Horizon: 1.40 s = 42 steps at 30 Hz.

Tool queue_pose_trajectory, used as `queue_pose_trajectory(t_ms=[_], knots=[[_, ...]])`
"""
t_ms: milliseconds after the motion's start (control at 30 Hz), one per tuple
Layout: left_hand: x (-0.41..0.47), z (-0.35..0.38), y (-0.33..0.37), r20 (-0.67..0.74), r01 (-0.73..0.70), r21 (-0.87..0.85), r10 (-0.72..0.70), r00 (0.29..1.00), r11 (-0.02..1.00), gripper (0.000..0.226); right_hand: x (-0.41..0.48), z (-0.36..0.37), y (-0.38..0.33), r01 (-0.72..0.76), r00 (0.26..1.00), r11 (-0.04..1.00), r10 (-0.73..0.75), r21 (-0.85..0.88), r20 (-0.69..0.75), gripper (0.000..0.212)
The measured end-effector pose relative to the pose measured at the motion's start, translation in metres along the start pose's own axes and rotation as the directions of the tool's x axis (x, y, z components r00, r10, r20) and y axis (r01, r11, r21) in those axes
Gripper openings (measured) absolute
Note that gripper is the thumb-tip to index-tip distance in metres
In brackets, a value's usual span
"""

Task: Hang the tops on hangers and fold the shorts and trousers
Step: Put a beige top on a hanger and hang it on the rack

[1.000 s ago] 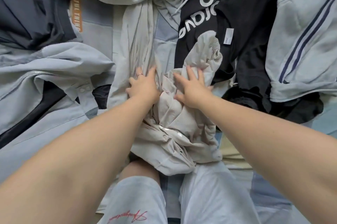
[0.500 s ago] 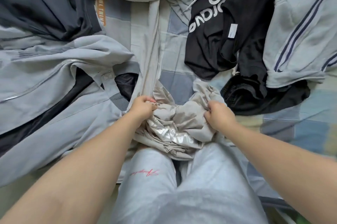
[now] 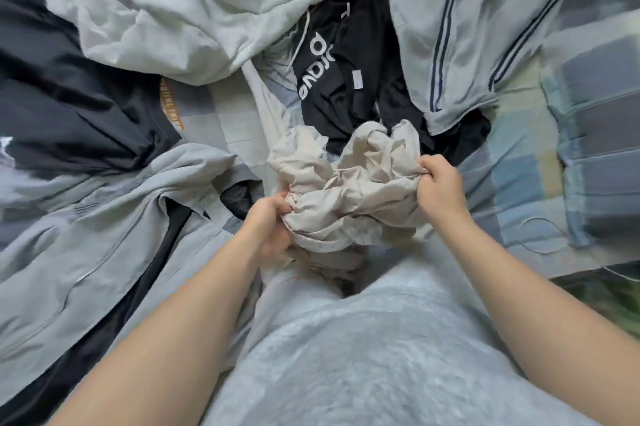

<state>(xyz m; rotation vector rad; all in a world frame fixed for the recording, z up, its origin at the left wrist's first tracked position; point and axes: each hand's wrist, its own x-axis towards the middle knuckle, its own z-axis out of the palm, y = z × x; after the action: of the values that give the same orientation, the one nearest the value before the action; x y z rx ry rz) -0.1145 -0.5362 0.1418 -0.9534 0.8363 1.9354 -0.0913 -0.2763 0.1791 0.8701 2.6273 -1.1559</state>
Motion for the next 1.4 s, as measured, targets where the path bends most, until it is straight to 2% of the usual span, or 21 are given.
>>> queue_pose_trajectory(t_ms=[133, 200, 233, 267, 333, 400, 467, 533, 600, 667, 700, 767, 800, 867, 967, 1033, 1133, 1200, 1267, 1333, 1400], knots=[[-0.008, 0.017, 0.005, 0.062, 0.136, 0.124, -0.145, 0.988, 0.983, 0.067, -0.009, -0.030, -0.019, -0.085, 0.987, 0.938, 0.126, 0.336, -0.103, 0.032], [-0.007, 0.026, -0.003, -0.024, 0.173, 0.289, -0.173, 0.985, 0.942, 0.069, -0.017, -0.045, -0.026, -0.123, 0.969, 0.817, 0.222, 0.564, -0.110, 0.044], [-0.006, 0.031, -0.009, -0.095, 0.188, 0.439, -0.162, 0.982, 0.879, 0.065, -0.022, -0.052, -0.027, -0.134, 0.960, 0.740, 0.263, 0.659, -0.101, 0.049], [-0.006, 0.038, -0.013, -0.155, 0.195, 0.617, -0.126, 0.980, 0.763, 0.055, -0.028, -0.060, -0.026, -0.135, 0.952, 0.656, 0.294, 0.742, -0.087, 0.053], [-0.006, 0.051, -0.022, -0.166, 0.169, 0.883, -0.047, 0.985, 0.438, 0.035, -0.041, -0.077, -0.019, -0.115, 0.940, 0.501, 0.335, 0.858, -0.069, 0.054], [-0.001, 0.061, -0.030, -0.076, 0.068, 0.990, 0.063, 0.995, 0.123, 0.026, -0.056, -0.094, -0.011, -0.086, 0.940, 0.390, 0.337, 0.917, -0.055, 0.045], [-0.002, 0.083, -0.043, 0.098, -0.058, 0.989, 0.308, 0.946, -0.134, 0.025, -0.077, -0.118, 0.001, -0.053, 0.944, 0.314, 0.327, 0.948, -0.056, 0.040], [-0.008, 0.117, -0.061, 0.356, -0.270, 0.932, 0.461, 0.813, -0.242, 0.044, -0.101, -0.146, 0.017, -0.028, 0.950, 0.265, 0.306, 0.964, -0.057, 0.040], [-0.014, 0.157, -0.079, 0.539, -0.454, 0.842, 0.422, 0.729, -0.290, 0.082, -0.126, -0.173, 0.038, -0.005, 0.966, 0.242, 0.253, 0.970, -0.058, 0.047], [-0.016, 0.196, -0.101, 0.616, -0.548, 0.785, 0.268, 0.741, -0.288, 0.116, -0.150, -0.199, 0.058, 0.020, 0.972, 0.238, 0.221, 0.971, -0.074, 0.050], [-0.019, 0.215, -0.113, 0.619, -0.581, 0.780, 0.150, 0.771, -0.230, 0.125, -0.161, -0.212, 0.069, 0.031, 0.971, 0.240, 0.224, 0.970, -0.087, 0.047], [-0.029, 0.247, -0.141, 0.602, -0.607, 0.789, -0.084, 0.794, -0.095, 0.124, -0.179, -0.240, 0.092, 0.055, 0.966, 0.246, 0.234, 0.968, -0.114, 0.041], [-0.036, 0.259, -0.154, 0.601, -0.614, 0.785, -0.143, 0.787, -0.080, 0.119, -0.188, -0.254, 0.102, 0.065, 0.965, 0.244, 0.231, 0.968, -0.124, 0.040], [-0.055, 0.274, -0.180, 0.606, -0.621, 0.779, -0.158, 0.780, -0.080, 0.101, -0.205, -0.286, 0.118, 0.085, 0.967, 0.230, 0.214, 0.970, -0.135, 0.039], [-0.090, 0.287, -0.212, 0.589, -0.601, 0.799, -0.155, 0.793, -0.039, 0.052, -0.228, -0.332, 0.134, 0.115, 0.963, 0.217, 0.214, 0.970, -0.162, 0.042], [-0.117, 0.293, -0.223, 0.599, -0.603, 0.797, -0.093, 0.795, -0.028, 0.029, -0.238, -0.359, 0.138, 0.125, 0.958, 0.229, 0.224, 0.965, -0.177, 0.043], [-0.157, 0.307, -0.218, 0.656, -0.658, 0.750, 0.200, 0.728, -0.069, 0.016, -0.244, -0.391, 0.125, 0.146, 0.957, 0.292, 0.201, 0.945, -0.210, 0.040], [-0.190, 0.317, -0.204, 0.650, -0.681, 0.731, 0.335, 0.682, -0.030, 0.010, -0.245, -0.403, 0.105, 0.162, 0.958, 0.372, 0.163, 0.914, -0.236, 0.039], [-0.224, 0.325, -0.186, 0.616, -0.712, 0.700, 0.457, 0.642, 0.055, 0.007, -0.242, -0.410, 0.079, 0.193, 0.954, 0.460, 0.120, 0.867, -0.276, 0.043], [-0.255, 0.327, -0.165, 0.555, -0.750, 0.631, 0.561, 0.614, 0.198, 0.008, -0.239, -0.409, 0.051, 0.236, 0.948, 0.520, 0.062, 0.821, -0.311, 0.038], [-0.283, 0.323, -0.144, 0.460, -0.747, 0.556, 0.614, 0.641, 0.364, 0.007, -0.238, -0.401, 0.023, 0.292, 0.939, 0.568, -0.018, 0.769, -0.343, 0.022]])
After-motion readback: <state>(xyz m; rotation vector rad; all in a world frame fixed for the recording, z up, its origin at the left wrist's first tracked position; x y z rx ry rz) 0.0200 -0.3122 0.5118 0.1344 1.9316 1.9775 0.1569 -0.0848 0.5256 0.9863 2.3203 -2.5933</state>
